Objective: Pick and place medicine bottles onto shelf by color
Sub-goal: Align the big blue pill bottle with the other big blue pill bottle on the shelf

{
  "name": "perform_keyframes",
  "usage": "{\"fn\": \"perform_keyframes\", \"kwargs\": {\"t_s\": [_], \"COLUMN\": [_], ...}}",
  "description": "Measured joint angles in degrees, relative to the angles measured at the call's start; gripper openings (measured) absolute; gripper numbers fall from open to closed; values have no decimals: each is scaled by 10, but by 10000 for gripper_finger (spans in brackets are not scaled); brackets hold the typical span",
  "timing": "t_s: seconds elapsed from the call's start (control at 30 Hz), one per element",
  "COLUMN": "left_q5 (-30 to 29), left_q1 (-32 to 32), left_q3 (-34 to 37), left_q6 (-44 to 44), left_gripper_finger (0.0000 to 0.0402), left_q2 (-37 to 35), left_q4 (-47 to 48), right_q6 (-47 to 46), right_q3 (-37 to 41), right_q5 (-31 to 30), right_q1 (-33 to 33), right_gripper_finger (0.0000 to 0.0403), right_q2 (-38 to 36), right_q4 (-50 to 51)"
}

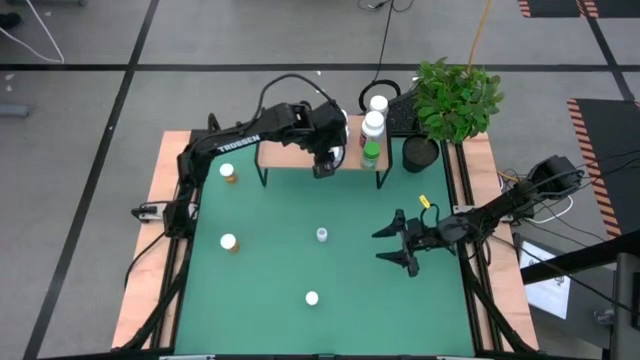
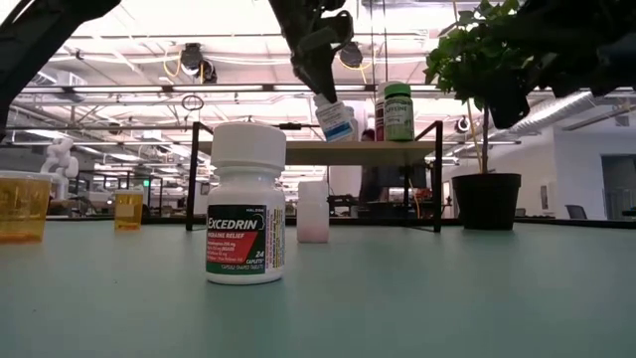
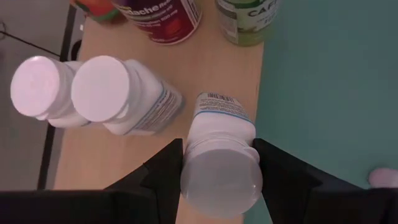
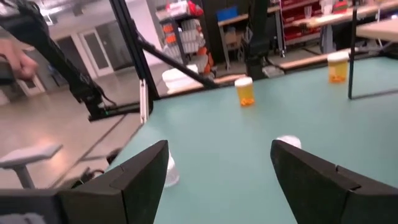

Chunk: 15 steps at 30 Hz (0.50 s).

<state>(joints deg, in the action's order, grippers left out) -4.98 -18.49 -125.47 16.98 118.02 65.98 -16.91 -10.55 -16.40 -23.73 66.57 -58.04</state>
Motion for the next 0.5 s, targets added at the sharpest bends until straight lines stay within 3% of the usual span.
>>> {"fn": "perform_keyframes", "kwargs": {"t_s": [0.27,0.5], "left_q5": [1,-1], "left_q1": [0,-2], "left_q3": [0,1], "left_q6": [19,-1], "left_gripper_finger": [188,242], "left_q2": [0,0], "left_q4": [-5,-20], "right_q6": [7,18], "right_q3": [0,0], "right_q5": [1,-1], "right_q1": [-12,-19], "right_gripper_finger": [276,276], "right_q2": [0,0], "right_q4": [-18,-27]}}
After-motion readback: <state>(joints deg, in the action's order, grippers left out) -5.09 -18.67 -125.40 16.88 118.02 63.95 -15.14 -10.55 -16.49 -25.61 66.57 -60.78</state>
